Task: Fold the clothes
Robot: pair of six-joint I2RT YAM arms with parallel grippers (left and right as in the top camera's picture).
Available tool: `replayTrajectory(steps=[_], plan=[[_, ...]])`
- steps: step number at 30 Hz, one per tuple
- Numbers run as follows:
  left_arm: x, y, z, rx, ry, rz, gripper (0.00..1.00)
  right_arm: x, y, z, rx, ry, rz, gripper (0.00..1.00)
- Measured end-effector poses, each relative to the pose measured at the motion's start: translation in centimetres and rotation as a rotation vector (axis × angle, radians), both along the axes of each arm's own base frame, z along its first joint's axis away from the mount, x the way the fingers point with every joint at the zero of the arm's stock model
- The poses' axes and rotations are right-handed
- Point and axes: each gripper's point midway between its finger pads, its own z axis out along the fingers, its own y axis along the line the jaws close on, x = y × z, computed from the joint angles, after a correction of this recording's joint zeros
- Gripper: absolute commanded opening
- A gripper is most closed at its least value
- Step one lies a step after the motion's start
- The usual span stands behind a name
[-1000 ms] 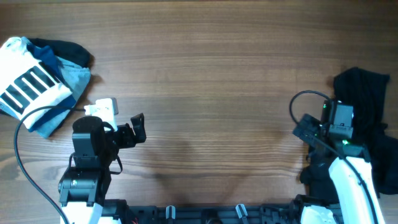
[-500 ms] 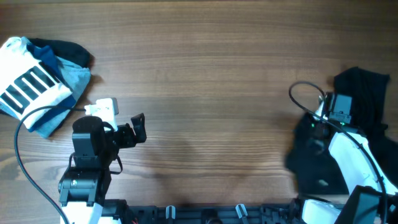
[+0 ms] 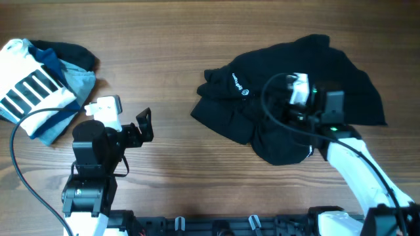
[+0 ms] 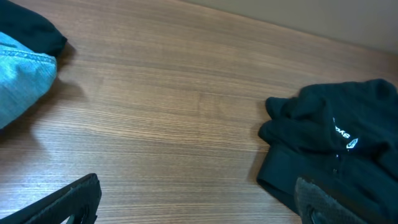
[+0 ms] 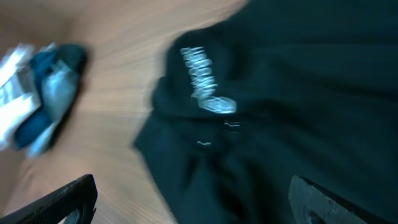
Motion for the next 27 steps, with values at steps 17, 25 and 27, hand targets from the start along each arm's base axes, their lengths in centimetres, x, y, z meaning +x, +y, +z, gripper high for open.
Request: replayTrajectory(steps=[17, 25, 27], plan=[[4.0, -12.3, -11.9, -0.343, 0.379, -0.257, 0.87, -7.0, -13.8, -3.0, -0.350, 0.329, -0.567, 1.00], [5.9, -17.1, -15.9, -0.330, 0.331, -0.368, 0.33, -7.4, -14.0, -3.2, -0.363, 0.347, -0.581, 1.00], [5.9, -17.1, -16.6, -0.319, 0.337, -0.362, 0.04, -7.4, -14.0, -3.2, -0.363, 0.348, -0.581, 1.00]])
